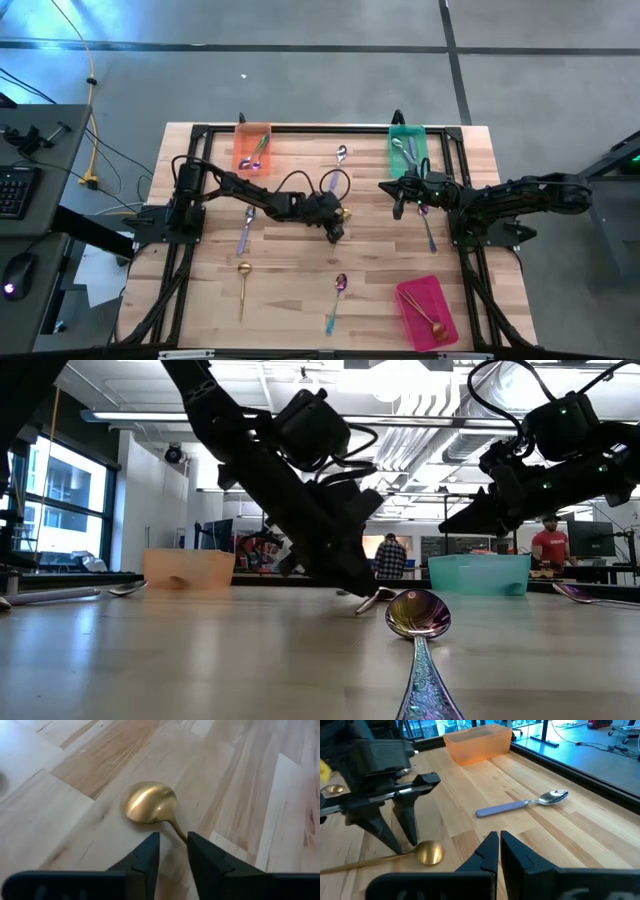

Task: Sort silverware by color (type)
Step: Put the gold spoon into the pink bin

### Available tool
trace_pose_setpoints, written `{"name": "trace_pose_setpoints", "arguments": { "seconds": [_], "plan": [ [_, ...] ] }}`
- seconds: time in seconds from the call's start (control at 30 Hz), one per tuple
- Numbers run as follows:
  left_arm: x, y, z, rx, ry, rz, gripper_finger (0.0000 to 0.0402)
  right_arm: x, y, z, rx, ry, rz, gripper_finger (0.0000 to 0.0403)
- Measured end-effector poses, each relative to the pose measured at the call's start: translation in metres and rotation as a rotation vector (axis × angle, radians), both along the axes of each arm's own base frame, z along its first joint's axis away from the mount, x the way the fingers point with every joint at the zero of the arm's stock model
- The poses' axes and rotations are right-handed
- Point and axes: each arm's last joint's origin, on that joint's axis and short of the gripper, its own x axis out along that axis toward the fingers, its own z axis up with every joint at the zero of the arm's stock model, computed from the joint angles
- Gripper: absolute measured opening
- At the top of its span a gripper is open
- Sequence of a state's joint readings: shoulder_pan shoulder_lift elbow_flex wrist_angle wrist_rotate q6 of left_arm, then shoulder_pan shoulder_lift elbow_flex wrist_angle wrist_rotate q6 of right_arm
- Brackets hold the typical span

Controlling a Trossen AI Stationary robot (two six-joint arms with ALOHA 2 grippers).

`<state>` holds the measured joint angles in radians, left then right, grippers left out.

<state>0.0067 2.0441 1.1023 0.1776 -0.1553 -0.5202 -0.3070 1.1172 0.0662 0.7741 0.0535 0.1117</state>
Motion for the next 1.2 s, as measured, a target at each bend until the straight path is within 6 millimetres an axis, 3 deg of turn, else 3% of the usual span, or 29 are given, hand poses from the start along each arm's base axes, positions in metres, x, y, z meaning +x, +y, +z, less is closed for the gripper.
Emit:
{"name": "trace_pose_setpoints", "arguments": {
  "seconds": [0.3, 0.83, 1.0, 1.2],
  "plan": [
    [0.0, -0.01, -0.002, 0.013, -0.012, 0.056, 0.0142, 0.0, 0.0, 0.0, 0.001, -0.001, 0.0, 0.0002],
    [0.002, -0.012, -0.012, 0.047, 0.008, 0.042, 0.0145, 0.0, 0.0, 0.0, 0.002, -0.002, -0.001, 0.0002],
    [-0.001, -0.011, -0.015, 0.132, 0.081, -0.045, 0.0123, 0.0, 0.0, 0.0, 0.003, -0.002, -0.001, 0.0002],
    [-0.011, -0.003, -0.009, 0.183, 0.198, -0.137, 0.006, 0.0, 0.0, 0.0, 0.003, -0.002, -0.001, 0.0002]
  ]
}}
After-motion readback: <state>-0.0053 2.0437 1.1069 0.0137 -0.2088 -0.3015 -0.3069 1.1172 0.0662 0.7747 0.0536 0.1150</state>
